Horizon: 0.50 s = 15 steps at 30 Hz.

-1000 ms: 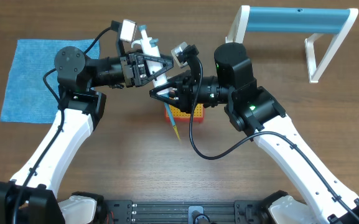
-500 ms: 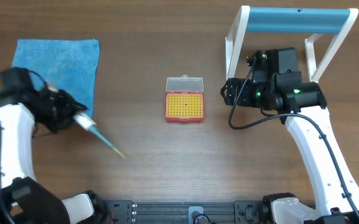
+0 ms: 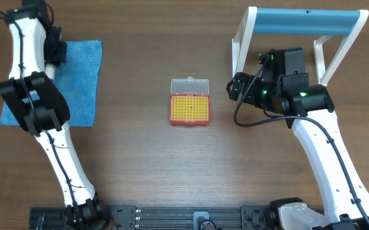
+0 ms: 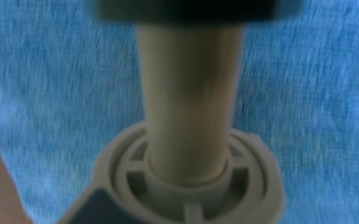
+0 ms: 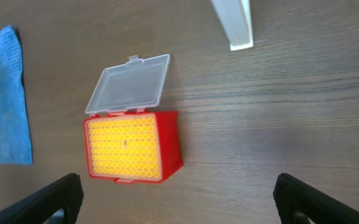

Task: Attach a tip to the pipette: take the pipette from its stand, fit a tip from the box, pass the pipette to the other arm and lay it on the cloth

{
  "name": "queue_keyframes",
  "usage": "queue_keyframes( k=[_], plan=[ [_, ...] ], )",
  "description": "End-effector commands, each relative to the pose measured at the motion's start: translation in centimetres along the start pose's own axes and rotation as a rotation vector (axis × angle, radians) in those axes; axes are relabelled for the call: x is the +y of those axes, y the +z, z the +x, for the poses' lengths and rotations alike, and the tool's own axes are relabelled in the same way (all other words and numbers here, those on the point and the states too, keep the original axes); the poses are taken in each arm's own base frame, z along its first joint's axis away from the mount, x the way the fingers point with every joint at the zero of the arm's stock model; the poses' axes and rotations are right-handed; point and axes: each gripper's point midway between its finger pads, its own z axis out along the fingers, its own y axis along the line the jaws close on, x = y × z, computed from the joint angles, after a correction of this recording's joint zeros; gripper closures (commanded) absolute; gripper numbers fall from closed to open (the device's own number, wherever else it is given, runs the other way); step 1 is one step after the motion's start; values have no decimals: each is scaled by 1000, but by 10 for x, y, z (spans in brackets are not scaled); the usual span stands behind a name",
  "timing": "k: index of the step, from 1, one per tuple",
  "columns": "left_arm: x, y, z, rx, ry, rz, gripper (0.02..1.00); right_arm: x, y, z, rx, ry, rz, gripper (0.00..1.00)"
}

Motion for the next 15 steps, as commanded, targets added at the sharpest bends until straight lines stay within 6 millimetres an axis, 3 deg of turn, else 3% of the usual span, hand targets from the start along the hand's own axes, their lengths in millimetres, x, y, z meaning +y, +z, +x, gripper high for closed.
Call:
queue_keyframes(
  k=[1, 9, 10, 11, 13, 15],
  plan=[
    [-6, 27, -2, 12, 44, 50, 993, 10, 0, 4, 5, 26, -11, 7],
    [-25, 34, -6, -11, 50, 153, 991, 10, 0, 4, 5, 41, -11, 7],
    [-25, 34, -6, -8, 43, 154, 746, 10, 0, 4, 5, 40, -11, 9],
    [-25, 34, -5, -5, 36, 150, 130, 10, 0, 4, 5, 40, -11, 7],
    [-9, 34, 1, 31, 9, 57, 123, 10, 0, 3, 3, 40, -12, 7],
    [23, 11, 19, 113, 27, -132, 121, 16, 0, -9, -45, 23, -36, 7]
  ],
)
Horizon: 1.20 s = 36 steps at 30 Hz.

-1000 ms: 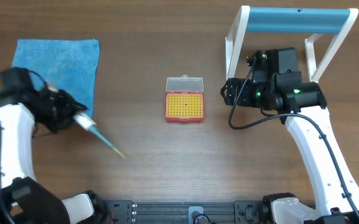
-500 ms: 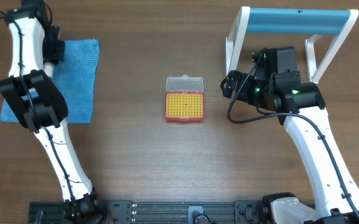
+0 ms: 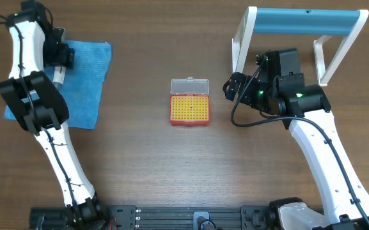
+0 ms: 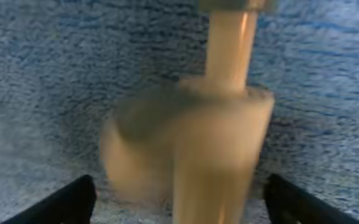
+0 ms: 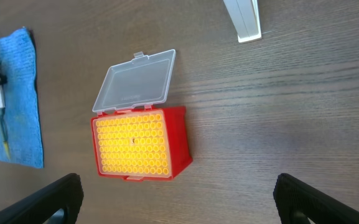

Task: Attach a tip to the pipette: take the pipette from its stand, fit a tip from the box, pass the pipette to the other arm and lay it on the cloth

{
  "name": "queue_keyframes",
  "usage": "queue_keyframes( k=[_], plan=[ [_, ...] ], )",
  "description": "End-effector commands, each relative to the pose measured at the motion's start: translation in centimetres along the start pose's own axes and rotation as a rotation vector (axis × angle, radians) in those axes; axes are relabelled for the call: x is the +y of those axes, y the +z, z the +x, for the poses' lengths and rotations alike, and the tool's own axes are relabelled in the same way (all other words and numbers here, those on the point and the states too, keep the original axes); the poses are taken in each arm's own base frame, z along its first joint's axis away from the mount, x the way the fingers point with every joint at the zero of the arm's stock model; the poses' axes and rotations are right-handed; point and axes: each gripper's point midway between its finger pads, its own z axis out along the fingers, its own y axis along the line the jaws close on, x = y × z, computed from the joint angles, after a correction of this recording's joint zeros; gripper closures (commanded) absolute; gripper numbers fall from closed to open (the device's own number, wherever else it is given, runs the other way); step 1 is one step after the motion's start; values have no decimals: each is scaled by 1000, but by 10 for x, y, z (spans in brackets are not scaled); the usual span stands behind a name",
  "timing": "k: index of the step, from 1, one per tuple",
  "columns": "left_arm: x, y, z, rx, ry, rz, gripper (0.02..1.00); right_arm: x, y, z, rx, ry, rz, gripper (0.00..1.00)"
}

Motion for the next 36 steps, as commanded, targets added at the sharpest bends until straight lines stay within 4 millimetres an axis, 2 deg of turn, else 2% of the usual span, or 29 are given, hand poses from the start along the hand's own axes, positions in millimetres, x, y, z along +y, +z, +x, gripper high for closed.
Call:
queue_keyframes(
  k=[1, 2, 3, 4, 5, 6, 7, 8, 10, 11, 13, 14, 15, 16, 17, 19, 20, 22, 26, 32, 35, 36],
  plan=[
    [39, -32, 25, 125, 3, -265, 121, 13, -3, -21, -88, -31, -41, 7],
    [46, -68, 19, 60, -43, -285, 121, 13, -6, -32, -141, -55, -31, 7],
    [55, -115, 10, -44, -110, -308, 121, 10, -11, -39, -188, -88, 1, 9],
    [65, -205, 13, -208, -165, -347, 121, 5, -23, -48, -251, -129, 49, 9],
    [62, -266, 47, -266, -220, -345, 121, 3, -45, -63, -362, -176, 96, 9],
    [49, -290, 72, -264, -218, -303, 121, 5, -59, -72, -433, -187, 106, 9],
    [24, -320, 90, -338, -222, -171, 121, 8, -96, -92, -602, -202, 141, 9],
    [-8, -355, 104, -452, -196, -14, 121, 9, -135, -102, -741, -270, 201, 9],
    [-40, -389, 138, -537, -159, 96, 121, 6, -177, -91, -821, -388, 282, 9],
    [-55, -395, 174, -538, -144, 110, 121, 1, -194, -73, -827, -395, 294, 9],
    [-78, -384, 225, -510, -124, 145, 121, -11, -206, -43, -817, -414, 309, 9],
    [-95, -371, 243, -523, -108, 190, 121, -21, -207, -31, -813, -439, 339, 12],
    [-111, -354, 250, -587, -92, 246, 121, -34, -206, -19, -825, -443, 373, 25],
    [-120, -335, 246, -663, -127, 293, 121, -47, -203, -9, -838, -432, 401, 27],
    [-129, -307, 233, -770, -233, 369, 119, -65, -198, 1, -856, -409, 449, 25],
    [-142, -262, 222, -802, -408, 505, 121, -71, -193, 9, -899, -400, 432, 25],
    [-144, -239, 219, -788, -489, 545, 121, -73, -192, 12, -921, -385, 418, 25],
    [-149, -201, 216, -759, -517, 553, 119, -81, -184, 22, -872, -391, 436, 25],
    [-159, -144, 226, -598, -549, 551, 121, -98, -167, 41, -746, -402, 483, 25],
    [-168, -96, 236, -380, -584, 539, 121, -112, -154, 59, -638, -410, 521, 25],
    [-171, -105, 241, -449, -552, 526, 119, -113, -154, 60, -630, -410, 524, 25],
    [-178, -112, 246, -494, -517, 537, 119, -113, -154, 60, -630, -410, 524, 25]
  ],
)
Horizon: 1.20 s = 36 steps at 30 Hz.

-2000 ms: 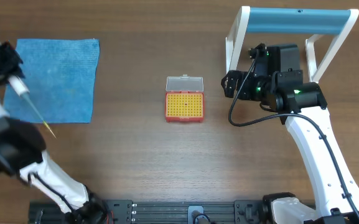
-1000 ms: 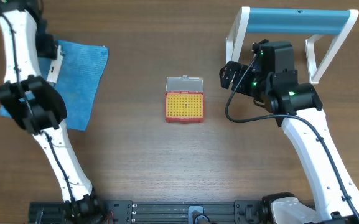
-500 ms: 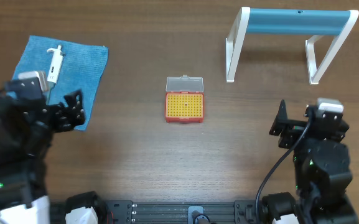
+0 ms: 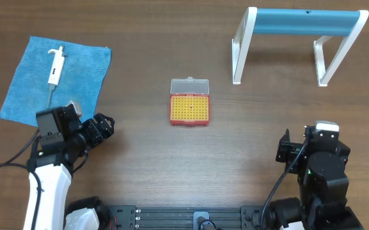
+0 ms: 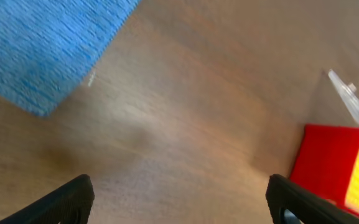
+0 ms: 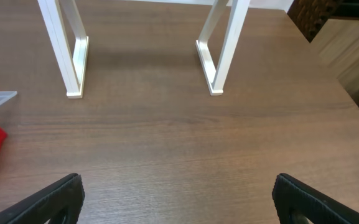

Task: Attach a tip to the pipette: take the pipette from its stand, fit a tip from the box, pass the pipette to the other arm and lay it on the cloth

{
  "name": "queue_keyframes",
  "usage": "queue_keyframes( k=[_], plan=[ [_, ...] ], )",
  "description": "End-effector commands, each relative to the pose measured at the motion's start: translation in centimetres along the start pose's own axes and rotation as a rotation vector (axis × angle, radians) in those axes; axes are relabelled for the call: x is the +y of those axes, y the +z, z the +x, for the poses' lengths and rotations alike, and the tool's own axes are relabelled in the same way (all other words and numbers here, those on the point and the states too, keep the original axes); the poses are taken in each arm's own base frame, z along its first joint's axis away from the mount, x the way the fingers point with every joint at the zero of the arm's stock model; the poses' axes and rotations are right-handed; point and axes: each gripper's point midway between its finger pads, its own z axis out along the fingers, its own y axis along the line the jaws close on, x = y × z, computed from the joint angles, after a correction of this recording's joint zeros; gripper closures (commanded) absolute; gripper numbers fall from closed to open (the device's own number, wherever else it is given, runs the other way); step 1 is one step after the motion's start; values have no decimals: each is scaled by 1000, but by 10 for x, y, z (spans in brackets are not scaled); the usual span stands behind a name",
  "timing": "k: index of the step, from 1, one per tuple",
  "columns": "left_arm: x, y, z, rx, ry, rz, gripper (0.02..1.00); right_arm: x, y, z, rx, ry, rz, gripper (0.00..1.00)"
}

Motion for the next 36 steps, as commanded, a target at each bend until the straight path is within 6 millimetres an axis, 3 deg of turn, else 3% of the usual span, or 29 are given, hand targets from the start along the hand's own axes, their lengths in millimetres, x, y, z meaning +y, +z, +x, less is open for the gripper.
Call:
queue_keyframes(
  k=[1, 3, 4, 7, 8, 9, 11, 14, 16, 20, 36],
  plan=[
    [-20, -16, 20, -94, 114, 87, 119, -1, 0, 1, -2, -6, 6, 25],
    [-35, -23, 39, -155, 224, 160, 119, -1, 0, 1, -2, -6, 6, 25],
    [-45, -33, 36, -272, 297, 209, 119, -1, 0, 1, -2, -6, 6, 25],
    [-54, -77, -12, -661, 320, 228, 119, -1, 0, 1, -2, -6, 6, 25],
    [-54, -103, -32, -823, 326, 206, 119, -1, 0, 1, -2, -6, 6, 25],
    [-54, -117, -41, -907, 349, 186, 119, -1, 0, 1, -2, -6, 6, 25],
    [-65, -140, -48, -1027, 474, 175, 117, -1, 0, 1, -2, -6, 6, 25],
    [-70, -153, -50, -1109, 532, 178, 119, -1, 0, 1, -2, -6, 6, 25],
    [-68, -145, -49, -1111, 534, 183, 119, -1, 0, 1, -2, -6, 6, 25],
    [-37, -75, -31, -944, 533, 118, 115, -1, 0, 1, -2, -6, 6, 25],
    [-37, -74, -30, -939, 533, 122, 112, -1, 0, 1, -2, -6, 6, 25]
  ],
)
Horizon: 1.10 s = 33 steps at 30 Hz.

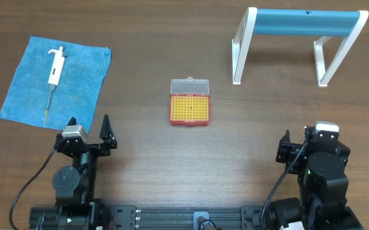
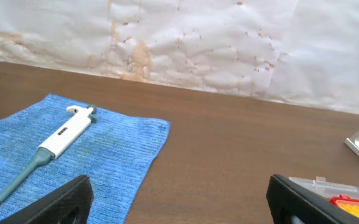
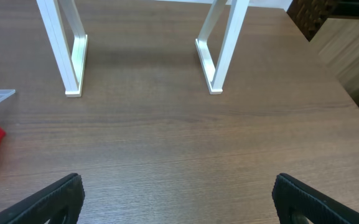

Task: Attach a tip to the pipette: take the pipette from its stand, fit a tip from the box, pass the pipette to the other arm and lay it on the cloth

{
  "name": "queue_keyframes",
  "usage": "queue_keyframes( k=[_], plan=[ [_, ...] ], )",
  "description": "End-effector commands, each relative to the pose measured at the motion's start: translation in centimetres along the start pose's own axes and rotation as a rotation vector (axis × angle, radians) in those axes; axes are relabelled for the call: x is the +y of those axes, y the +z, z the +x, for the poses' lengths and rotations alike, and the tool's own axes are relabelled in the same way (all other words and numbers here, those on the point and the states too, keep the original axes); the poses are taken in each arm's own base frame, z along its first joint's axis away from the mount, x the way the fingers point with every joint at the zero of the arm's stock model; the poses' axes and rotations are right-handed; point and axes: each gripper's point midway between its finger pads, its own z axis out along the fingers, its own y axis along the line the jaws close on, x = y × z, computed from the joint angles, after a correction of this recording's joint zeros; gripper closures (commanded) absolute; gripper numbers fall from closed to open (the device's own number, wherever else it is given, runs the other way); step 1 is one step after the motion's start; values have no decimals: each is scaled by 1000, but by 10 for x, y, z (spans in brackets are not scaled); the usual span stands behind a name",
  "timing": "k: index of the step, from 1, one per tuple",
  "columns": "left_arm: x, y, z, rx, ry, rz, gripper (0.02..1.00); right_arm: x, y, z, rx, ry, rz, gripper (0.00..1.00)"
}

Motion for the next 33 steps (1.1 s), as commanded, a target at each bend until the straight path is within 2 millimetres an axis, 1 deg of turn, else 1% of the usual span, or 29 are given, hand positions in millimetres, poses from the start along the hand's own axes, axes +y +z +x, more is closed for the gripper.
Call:
queue_keyframes(
  k=[1, 3, 4, 6, 7, 8, 9, 10, 11, 12, 13, 14, 16, 17, 20, 22, 27, 33],
  plan=[
    [1, -1, 0, -2, 13, -7, 115, -1, 0, -1, -7, -4, 4, 25],
    [1, -1, 0, -2, 13, -7, 115, -1, 0, 5, 15, -11, 5, 27],
    [1, -1, 0, -2, 13, -7, 115, 5, 0, -6, -26, 24, -30, 25],
    [1, -1, 0, -2, 13, -7, 112, 15, 8, -36, -168, 88, -83, 25],
    [1, -1, 0, -2, 13, -7, 115, 22, 18, -53, -273, 123, -117, 25],
    [1, -1, 0, -2, 13, -7, 115, 29, 32, -64, -382, 151, -154, 25],
    [1, -1, 0, -2, 13, -7, 115, 32, 42, -62, -432, 162, -166, 25],
    [1, -1, 0, -2, 13, -7, 115, 34, 55, -54, -479, 172, -169, 25],
    [1, -1, 0, -2, 13, -7, 115, 36, 70, -35, -487, 176, -162, 25],
    [1, -1, 0, -2, 13, -7, 115, 37, 75, -21, -477, 175, -162, 25],
    [1, -1, 0, -2, 13, -7, 112, 39, 76, -15, -479, 174, -167, 27],
    [1, -1, 0, -2, 13, -7, 115, 42, 70, -10, -505, 171, -192, 25],
    [1, -1, 0, -2, 13, -7, 112, 52, 63, 4, -474, 151, -255, 25],
    [1, -1, 0, -2, 13, -7, 115, 54, 63, 13, -447, 149, -265, 25],
    [1, -1, 0, -2, 13, -7, 115, 53, 67, 30, -384, 144, -254, 27],
    [1, -1, 0, -2, 13, -7, 115, 54, 69, 34, -378, 144, -255, 25],
    [1, -1, 0, -2, 13, -7, 112, 55, 73, 22, -494, 156, -255, 25],
    [1, -1, 0, -2, 13, -7, 112, 55, 73, 23, -491, 145, -252, 25]
  ],
)
